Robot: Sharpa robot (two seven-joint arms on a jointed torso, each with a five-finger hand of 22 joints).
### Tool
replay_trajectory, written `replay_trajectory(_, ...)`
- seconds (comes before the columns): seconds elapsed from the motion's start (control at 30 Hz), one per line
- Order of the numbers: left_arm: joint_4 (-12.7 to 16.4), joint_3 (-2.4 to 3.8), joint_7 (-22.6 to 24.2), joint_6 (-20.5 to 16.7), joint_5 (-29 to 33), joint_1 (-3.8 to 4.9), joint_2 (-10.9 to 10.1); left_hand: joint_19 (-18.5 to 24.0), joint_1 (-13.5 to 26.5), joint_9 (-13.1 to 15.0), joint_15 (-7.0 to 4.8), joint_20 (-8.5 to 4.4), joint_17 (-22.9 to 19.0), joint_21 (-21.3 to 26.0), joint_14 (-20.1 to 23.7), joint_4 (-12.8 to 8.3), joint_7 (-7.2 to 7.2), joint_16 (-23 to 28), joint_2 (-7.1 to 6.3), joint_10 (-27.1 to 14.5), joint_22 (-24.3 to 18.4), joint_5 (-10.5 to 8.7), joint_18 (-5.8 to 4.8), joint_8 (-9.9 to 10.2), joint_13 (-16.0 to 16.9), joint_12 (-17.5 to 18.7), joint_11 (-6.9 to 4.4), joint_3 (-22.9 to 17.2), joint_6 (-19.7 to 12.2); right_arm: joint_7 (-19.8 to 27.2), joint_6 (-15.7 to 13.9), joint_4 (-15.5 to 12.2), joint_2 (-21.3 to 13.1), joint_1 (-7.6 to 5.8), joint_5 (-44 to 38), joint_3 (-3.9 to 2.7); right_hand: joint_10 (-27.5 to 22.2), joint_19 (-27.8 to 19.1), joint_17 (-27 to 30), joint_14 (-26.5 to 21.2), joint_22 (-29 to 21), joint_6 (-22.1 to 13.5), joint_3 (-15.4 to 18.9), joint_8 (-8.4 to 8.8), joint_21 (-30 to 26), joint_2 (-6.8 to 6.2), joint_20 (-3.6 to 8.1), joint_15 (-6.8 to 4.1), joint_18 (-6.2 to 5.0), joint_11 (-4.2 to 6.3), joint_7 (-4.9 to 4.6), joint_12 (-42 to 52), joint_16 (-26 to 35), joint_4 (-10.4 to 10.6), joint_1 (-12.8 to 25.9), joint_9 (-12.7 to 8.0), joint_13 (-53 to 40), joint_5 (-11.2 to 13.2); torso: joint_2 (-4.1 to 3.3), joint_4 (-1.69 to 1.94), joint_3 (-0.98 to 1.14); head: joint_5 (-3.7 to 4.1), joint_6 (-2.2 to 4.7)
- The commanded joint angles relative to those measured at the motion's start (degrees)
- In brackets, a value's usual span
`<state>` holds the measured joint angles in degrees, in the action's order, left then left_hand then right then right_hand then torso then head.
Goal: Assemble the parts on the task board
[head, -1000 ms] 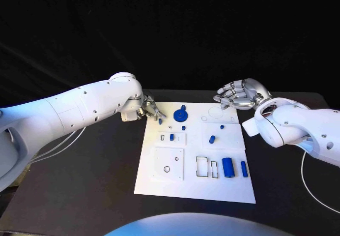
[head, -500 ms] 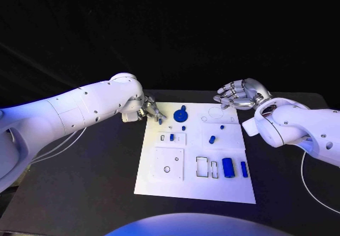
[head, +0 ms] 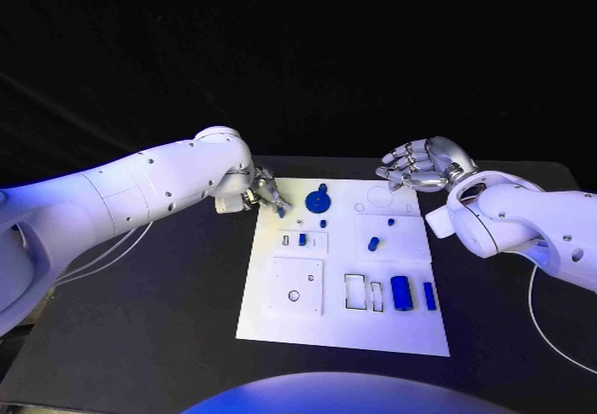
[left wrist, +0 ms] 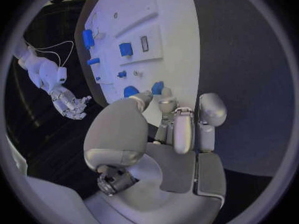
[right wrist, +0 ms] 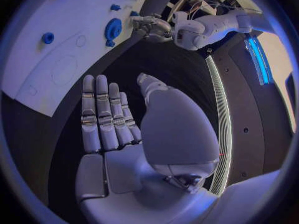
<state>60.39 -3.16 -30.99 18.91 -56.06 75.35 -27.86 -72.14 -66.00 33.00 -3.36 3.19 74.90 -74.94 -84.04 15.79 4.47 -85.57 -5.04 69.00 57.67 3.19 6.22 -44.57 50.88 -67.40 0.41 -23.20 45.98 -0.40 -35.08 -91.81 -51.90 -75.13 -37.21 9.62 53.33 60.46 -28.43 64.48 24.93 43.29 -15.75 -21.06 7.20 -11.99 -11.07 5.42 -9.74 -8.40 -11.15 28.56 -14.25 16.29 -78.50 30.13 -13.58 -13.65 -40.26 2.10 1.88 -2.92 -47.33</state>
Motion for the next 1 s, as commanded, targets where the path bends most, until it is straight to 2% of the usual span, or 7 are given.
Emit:
replay_trajectory(0.03,0.17,0.03,0.61,1.22,0.80,0.01,0.05,0.35,-1.29,-0.11,0.24,0.12,3.06,0.29,-2.36,-0.21,-0.17,0.31,0.14,-0.38,0.09,-0.09,0.31,-0.08,-0.11,-0.21,-0.18,-0.64,0.31,0.65,0.07,0.04,0.05,0.05,-1.00,-0.01,-0.19,0.03,0.05,-0.26,-0.05,-0.47,0.13,-0.19,-0.19,0.15,-0.46,-0.02,-0.67,-0.21,-1.39,-0.26,0.28,-0.21,-0.53,-0.08,0.04,-0.03,0.01,-0.04,-0.01,-0.04,-0.05)
replay_trajectory(0.17,0.17,0.03,0.70,1.24,1.15,0.01,0.01,0.35,-3.72,-0.13,0.12,0.02,3.06,0.25,-2.36,-1.20,-0.32,0.30,0.88,-0.47,0.16,-0.10,0.30,-0.09,-0.19,-0.23,-0.32,-2.39,0.18,0.62,0.11,0.11,0.06,0.06,-1.00,-0.01,-0.19,0.03,0.05,-0.26,-0.05,-0.47,0.13,-0.19,-0.19,0.15,-0.46,-0.02,-0.67,-0.21,-1.39,-0.26,0.28,-0.21,-0.53,-0.08,0.04,-0.03,0.02,-0.04,-0.03,-0.04,-0.05)
replay_trajectory(0.27,0.20,0.03,0.86,1.26,2.17,0.01,-0.06,0.33,-6.41,0.02,-0.07,-0.15,3.06,0.19,-2.36,-2.87,-0.50,0.29,1.76,-0.50,0.29,-0.14,0.30,-0.31,-0.23,-0.25,-0.52,-5.29,-0.05,0.62,0.12,0.16,0.08,0.06,-1.00,-0.01,-0.19,0.04,0.12,-0.26,-0.19,-0.49,0.08,-0.23,-0.26,0.23,-0.47,0.00,-0.67,-0.22,-1.40,-0.27,0.41,-0.18,-0.56,-0.11,0.23,-0.03,0.02,-0.04,-0.02,-0.04,-0.08)
replay_trajectory(0.33,0.21,0.03,0.99,1.36,3.07,0.01,-0.12,0.32,-8.08,0.25,-0.12,-0.26,3.10,0.13,-2.38,-4.64,-0.43,0.26,2.03,-0.39,0.40,-0.17,0.28,-0.56,-0.26,-0.24,-0.54,-8.77,-0.47,0.62,0.12,0.18,0.09,0.07,-0.99,-0.01,-0.19,0.04,0.12,-0.26,-0.19,-0.49,0.08,-0.23,-0.26,0.23,-0.47,0.00,-0.67,-0.22,-1.40,-0.27,0.41,-0.18,-0.56,-0.11,0.23,-0.03,0.03,-0.02,-0.02,-0.03,-0.10)
replay_trajectory(0.43,0.30,0.03,1.16,1.40,4.17,0.00,-0.24,0.25,-8.24,0.57,0.00,-0.19,3.13,0.03,-2.39,-5.97,-0.27,0.24,1.79,-0.33,0.60,-0.23,0.23,-0.95,-0.51,-0.10,-0.39,-12.17,-0.76,0.62,0.10,0.21,0.10,0.07,-0.99,-0.01,-0.19,0.04,0.12,-0.26,-0.19,-0.49,0.08,-0.23,-0.26,0.23,-0.47,0.00,-0.67,-0.22,-1.40,-0.27,0.41,-0.18,-0.56,-0.11,0.23,-0.03,0.03,-0.02,-0.02,-0.05,-0.08)
replay_trajectory(0.67,1.12,0.11,1.64,0.20,6.30,-0.02,-1.04,0.00,-7.32,1.09,0.04,-0.11,3.51,-0.23,-2.56,-7.85,-0.20,0.05,0.87,0.15,1.05,-0.24,0.16,-1.61,-0.39,-0.28,-0.36,-16.24,-0.91,0.68,0.06,0.33,0.10,0.08,-0.92,-0.01,-0.19,0.04,0.12,-0.26,-0.19,-0.49,0.08,-0.23,-0.26,0.23,-0.47,0.00,-0.67,-0.22,-1.40,-0.27,0.41,-0.18,-0.56,-0.11,0.23,-0.03,0.06,0.02,-0.03,-0.10,-0.06)
replay_trajectory(1.0,2.10,0.17,2.15,-1.12,6.94,-0.05,-1.94,-0.16,-6.67,1.32,0.04,-0.11,3.72,-0.40,-2.65,-8.77,-0.19,-0.05,0.36,0.42,1.33,-0.25,0.11,-1.90,-0.28,-0.39,-0.37,-17.98,-0.92,0.75,0.03,0.39,0.13,0.11,-0.79,-0.01,-0.19,0.04,0.12,-0.26,-0.19,-0.49,0.08,-0.23,-0.26,0.23,-0.47,0.00,-0.67,-0.22,-1.40,-0.27,0.41,-0.18,-0.56,-0.11,0.23,-0.03,0.06,0.03,-0.05,-0.22,0.07)
